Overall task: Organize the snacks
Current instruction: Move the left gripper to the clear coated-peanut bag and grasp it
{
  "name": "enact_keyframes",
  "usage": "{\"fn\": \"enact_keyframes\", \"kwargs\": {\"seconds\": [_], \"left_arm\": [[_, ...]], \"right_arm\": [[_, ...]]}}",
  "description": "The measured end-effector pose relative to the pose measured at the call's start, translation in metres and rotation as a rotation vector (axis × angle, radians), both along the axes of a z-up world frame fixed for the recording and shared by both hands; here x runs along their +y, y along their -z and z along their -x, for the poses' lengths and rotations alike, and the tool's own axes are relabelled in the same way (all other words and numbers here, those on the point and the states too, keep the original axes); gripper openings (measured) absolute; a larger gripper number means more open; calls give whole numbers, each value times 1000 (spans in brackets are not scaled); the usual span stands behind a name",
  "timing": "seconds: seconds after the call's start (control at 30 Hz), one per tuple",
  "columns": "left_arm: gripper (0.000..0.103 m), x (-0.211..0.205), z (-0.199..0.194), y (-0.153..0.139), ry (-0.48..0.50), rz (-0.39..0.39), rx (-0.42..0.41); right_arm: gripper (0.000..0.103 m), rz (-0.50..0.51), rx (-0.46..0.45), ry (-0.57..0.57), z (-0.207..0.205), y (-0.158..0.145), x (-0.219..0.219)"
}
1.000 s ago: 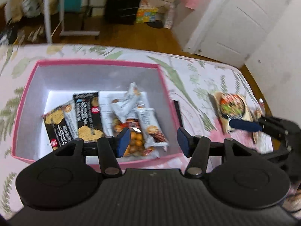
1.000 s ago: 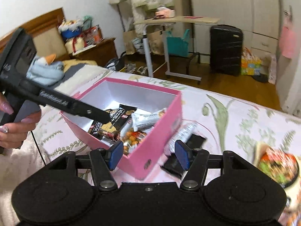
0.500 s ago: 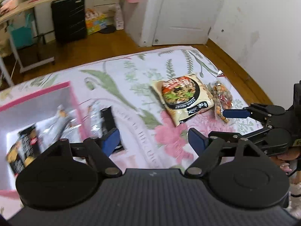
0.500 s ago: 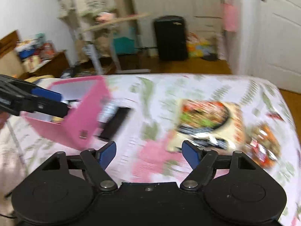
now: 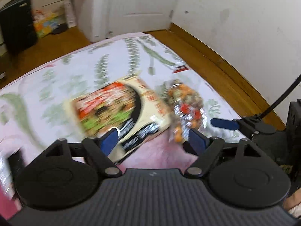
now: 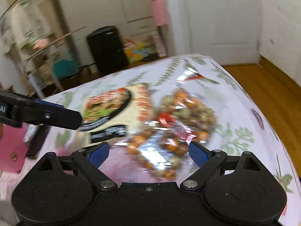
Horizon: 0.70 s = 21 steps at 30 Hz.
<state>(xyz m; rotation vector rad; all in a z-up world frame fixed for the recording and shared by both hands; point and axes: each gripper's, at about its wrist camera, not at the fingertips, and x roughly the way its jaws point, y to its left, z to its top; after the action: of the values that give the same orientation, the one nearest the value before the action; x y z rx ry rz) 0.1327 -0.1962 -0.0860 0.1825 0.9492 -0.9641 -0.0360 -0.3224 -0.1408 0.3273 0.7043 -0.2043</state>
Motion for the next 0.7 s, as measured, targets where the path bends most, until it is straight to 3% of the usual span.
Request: {"fn": "enact_keyframes", "kwargs": {"seconds": [0.1,0.23,0.4,0.5,0.7], "left_arm": [[71,-37,-7,7,51,17,14],[65,-79,-16,19,115,8,10],[52,-123,-26,49,159,-127,97],[52,-123,-30,58,122,-125,151],[45,-109,-23,49,114,-150,157]], "right_arm": [[95,-61,1,85,-1,12,-24],[98,-164,-4,105,-8,32,-49],[103,-204,-63,67,-12,37,-56],[103,-201,-42,38,-19,39,-57],[103,-173,1,-6,-26,35,-44]]}}
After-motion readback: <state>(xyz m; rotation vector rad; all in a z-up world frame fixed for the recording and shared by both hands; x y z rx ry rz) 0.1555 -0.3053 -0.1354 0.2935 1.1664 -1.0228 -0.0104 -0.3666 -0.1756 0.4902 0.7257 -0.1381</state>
